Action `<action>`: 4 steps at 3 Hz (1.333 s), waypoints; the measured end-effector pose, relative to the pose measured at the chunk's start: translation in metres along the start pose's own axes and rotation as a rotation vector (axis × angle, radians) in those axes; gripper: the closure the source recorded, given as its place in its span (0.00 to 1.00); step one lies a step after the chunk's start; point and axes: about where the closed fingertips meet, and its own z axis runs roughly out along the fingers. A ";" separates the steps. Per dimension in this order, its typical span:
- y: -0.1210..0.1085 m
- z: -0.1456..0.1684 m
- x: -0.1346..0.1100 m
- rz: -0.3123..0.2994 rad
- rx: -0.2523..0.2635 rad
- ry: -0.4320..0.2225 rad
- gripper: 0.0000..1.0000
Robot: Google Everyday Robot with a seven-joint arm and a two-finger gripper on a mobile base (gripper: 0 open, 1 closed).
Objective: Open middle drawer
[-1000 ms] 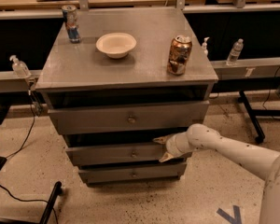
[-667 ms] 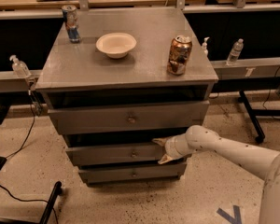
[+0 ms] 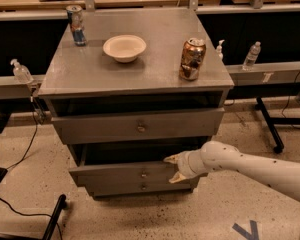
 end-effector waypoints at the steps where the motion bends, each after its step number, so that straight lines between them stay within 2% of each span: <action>1: 0.010 -0.014 -0.010 0.038 0.012 0.004 0.45; 2: 0.020 -0.025 -0.018 0.072 0.026 0.008 0.44; 3: 0.019 -0.026 -0.016 0.072 0.038 0.014 0.43; 4: 0.005 -0.015 0.000 0.046 0.040 0.023 0.41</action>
Offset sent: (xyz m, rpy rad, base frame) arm -0.0487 -0.0074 0.0270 0.0392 0.0163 -0.1193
